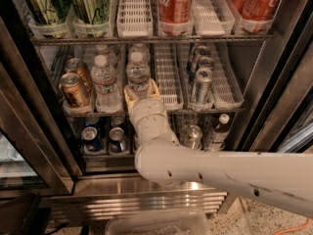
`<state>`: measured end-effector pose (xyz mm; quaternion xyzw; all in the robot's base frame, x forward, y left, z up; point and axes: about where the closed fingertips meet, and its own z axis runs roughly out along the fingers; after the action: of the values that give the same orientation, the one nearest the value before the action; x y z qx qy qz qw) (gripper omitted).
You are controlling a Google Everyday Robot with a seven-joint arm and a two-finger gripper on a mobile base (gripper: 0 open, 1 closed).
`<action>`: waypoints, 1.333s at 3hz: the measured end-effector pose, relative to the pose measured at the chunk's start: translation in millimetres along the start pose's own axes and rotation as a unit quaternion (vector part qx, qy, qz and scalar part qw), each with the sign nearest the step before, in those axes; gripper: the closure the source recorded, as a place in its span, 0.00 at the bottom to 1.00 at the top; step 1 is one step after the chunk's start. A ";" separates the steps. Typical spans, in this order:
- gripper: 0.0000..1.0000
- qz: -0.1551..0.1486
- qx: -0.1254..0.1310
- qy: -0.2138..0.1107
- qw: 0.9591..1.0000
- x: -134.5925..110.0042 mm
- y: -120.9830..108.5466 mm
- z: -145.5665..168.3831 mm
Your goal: Pick water bottle from middle shelf of fridge
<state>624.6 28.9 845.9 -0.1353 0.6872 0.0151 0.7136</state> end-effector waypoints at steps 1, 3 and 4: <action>1.00 0.008 -0.003 -0.010 1.000 -10.1 -0.2 -4.0; 1.00 0.022 0.007 -0.050 0.999 -42.1 -8.3 -14.9; 1.00 0.024 0.012 -0.064 0.998 -51.2 -11.7 -20.8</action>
Offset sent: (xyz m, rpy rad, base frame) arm -0.0173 -0.0053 0.0440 0.0730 -0.0887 0.0097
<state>603.8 21.7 897.9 -0.1089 0.6435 0.0325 0.7570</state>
